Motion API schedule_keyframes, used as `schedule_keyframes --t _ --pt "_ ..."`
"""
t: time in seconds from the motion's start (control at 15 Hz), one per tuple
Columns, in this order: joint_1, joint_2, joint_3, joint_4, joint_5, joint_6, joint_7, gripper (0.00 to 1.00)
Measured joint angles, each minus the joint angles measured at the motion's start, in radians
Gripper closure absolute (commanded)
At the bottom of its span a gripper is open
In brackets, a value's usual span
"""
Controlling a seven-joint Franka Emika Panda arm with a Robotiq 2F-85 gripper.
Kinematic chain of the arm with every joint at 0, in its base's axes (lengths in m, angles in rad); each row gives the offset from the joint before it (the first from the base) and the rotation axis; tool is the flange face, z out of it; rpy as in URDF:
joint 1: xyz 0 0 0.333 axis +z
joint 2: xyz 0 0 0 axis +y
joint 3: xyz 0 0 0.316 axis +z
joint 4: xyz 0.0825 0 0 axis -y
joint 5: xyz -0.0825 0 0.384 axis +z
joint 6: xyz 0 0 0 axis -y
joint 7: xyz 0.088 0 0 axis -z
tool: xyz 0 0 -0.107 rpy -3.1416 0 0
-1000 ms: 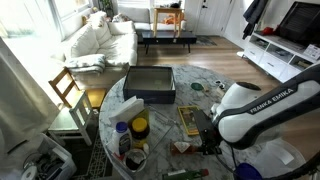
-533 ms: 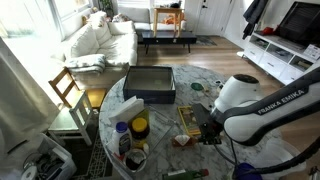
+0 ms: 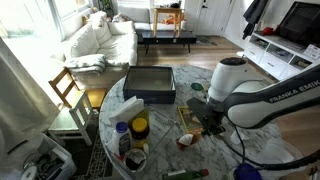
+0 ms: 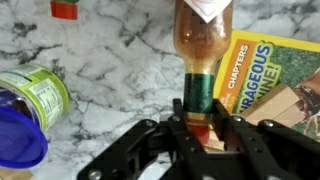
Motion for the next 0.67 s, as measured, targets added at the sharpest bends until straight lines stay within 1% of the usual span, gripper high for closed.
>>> schedule_keyframes --t 0.2,0.33,0.47,0.67 --pt "0.001 -0.018 0.013 0.049 -0.104 -0.099 0.004 0.92" --pt "0.004 -0.022 0.023 0.075 -0.178 -0.141 0.028 0.92" --pt "0.009 -0.022 0.034 0.091 -0.244 -0.166 0.065 0.92" --pt "0.016 -0.022 0.055 0.103 -0.289 -0.191 0.099 0.92"
